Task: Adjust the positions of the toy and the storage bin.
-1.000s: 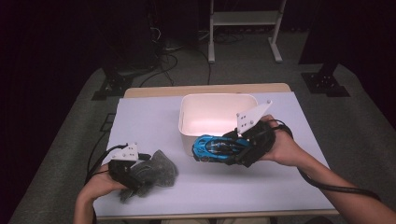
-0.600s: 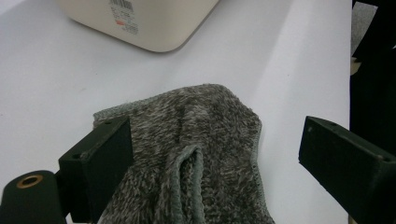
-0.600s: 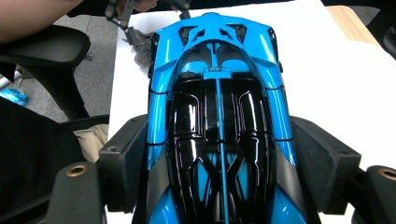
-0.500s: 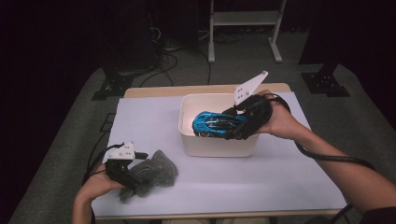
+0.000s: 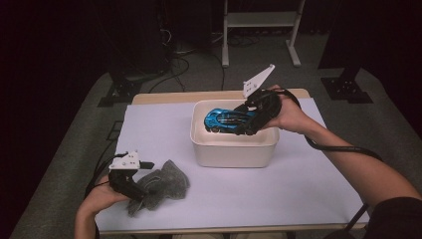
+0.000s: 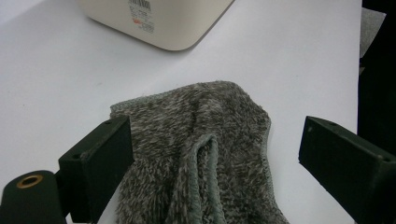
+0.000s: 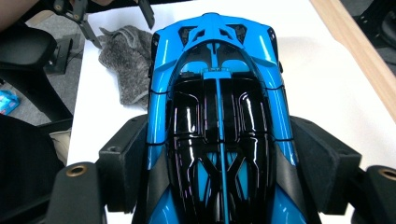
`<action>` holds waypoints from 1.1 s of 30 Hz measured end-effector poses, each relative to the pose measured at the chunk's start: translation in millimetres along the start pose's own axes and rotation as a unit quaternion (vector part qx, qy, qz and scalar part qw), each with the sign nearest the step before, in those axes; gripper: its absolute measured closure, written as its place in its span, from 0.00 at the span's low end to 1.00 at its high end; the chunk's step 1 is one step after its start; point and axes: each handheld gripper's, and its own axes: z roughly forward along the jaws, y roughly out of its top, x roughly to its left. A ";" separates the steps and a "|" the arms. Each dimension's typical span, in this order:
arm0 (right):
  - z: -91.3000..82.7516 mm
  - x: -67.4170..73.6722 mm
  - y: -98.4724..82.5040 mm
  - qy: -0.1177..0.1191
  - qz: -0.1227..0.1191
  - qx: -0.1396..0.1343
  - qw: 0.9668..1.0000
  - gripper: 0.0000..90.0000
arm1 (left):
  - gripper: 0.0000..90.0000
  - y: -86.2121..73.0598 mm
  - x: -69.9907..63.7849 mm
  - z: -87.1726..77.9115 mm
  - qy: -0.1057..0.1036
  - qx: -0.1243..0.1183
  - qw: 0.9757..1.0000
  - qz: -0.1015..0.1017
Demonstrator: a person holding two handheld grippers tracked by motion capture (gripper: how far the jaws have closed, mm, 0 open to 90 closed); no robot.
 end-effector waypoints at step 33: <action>50.2 -37.6 -18.3 0.012 0.021 0.055 0.998 0.28 | 0.10 -3.2 0.3 -7.4 0.016 -0.002 1.000 -0.006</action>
